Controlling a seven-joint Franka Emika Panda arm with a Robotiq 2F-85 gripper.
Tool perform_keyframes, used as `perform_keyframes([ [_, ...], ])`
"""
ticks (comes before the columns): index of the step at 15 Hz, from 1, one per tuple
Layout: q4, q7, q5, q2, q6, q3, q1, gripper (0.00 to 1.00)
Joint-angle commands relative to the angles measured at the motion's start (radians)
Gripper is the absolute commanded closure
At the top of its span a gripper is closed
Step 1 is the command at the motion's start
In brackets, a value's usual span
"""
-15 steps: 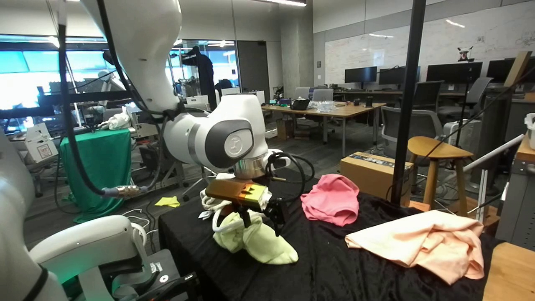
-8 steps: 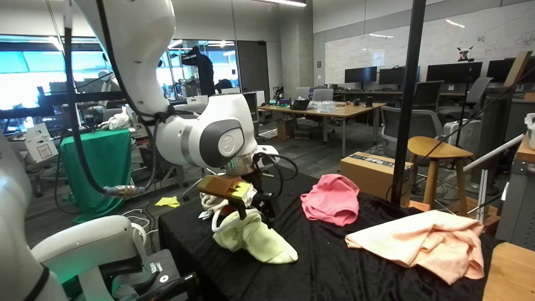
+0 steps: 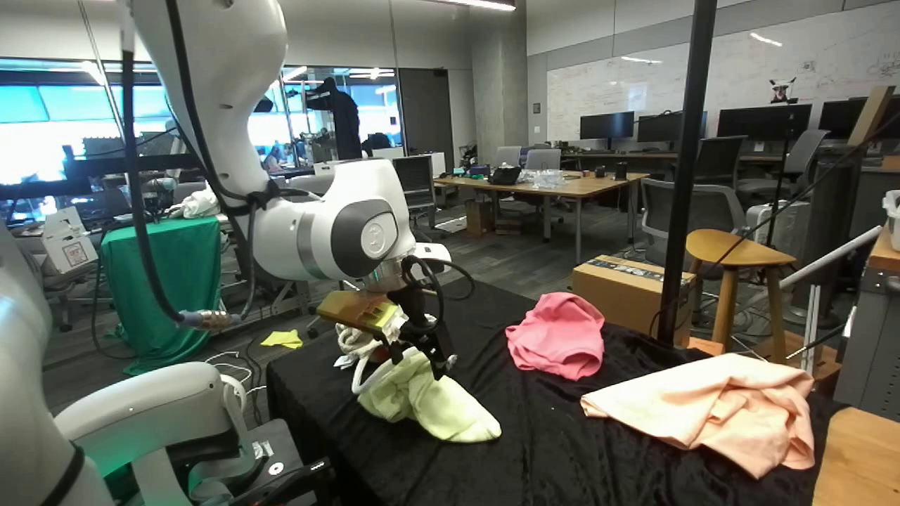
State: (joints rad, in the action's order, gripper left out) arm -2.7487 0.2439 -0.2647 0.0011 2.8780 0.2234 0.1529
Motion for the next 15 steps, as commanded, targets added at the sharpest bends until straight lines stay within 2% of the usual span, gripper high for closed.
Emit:
perform_keyframes([
  [1,0.001,0.035,-0.015,0.021,0.023,0.004,0.002,0.00],
  [7,0.006,0.024,-0.012,0.064,0.042,-0.005,-0.003,0.00],
  [8,0.005,0.025,-0.014,0.066,0.051,-0.007,-0.003,0.06],
  [9,0.005,0.024,-0.015,0.069,0.055,-0.009,-0.003,0.25],
  [10,0.009,0.018,-0.012,0.074,0.057,-0.010,-0.005,0.30],
  [11,0.016,0.006,-0.004,0.079,0.057,-0.012,-0.010,0.30],
  [15,0.023,-0.020,0.024,0.083,0.059,-0.004,-0.018,0.62],
])
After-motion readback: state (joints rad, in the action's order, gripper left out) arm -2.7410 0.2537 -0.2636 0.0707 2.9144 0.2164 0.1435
